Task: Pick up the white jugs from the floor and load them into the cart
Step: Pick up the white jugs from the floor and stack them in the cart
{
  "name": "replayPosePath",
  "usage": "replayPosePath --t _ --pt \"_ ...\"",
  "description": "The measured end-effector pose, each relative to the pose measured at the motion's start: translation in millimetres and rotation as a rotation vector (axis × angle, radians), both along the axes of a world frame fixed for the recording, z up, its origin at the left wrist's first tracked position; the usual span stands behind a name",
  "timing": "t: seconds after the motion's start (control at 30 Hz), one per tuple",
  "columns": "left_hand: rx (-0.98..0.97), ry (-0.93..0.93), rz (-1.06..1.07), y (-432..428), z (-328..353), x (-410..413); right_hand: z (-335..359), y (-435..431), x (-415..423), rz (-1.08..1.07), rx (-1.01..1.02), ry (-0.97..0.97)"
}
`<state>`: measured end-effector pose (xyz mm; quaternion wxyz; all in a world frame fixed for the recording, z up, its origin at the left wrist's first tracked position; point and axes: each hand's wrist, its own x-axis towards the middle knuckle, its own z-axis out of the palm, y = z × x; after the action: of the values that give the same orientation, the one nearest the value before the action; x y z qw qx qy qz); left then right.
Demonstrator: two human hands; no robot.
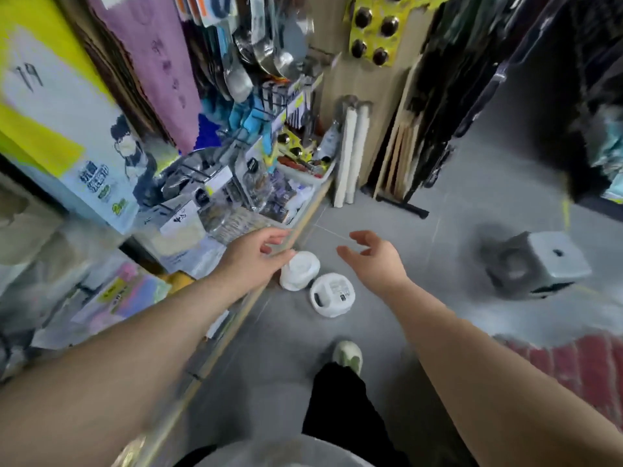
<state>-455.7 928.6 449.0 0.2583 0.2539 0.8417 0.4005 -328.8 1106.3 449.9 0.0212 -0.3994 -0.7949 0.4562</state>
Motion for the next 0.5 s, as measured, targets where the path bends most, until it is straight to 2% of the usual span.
replayPosePath --t 0.13,0.27,0.5 --pt "-0.066 -0.075 0.179 45.0 -39.2 -31.0 -38.8 68.7 -58.2 0.104 -0.044 -0.075" --pt "-0.112 -0.132 0.271 80.5 -100.4 -58.4 -96.7 114.3 -105.9 0.157 -0.09 -0.151" --pt "-0.214 -0.219 0.309 125.2 -287.5 -106.5 -286.5 160.1 -161.4 0.222 -0.088 -0.26"
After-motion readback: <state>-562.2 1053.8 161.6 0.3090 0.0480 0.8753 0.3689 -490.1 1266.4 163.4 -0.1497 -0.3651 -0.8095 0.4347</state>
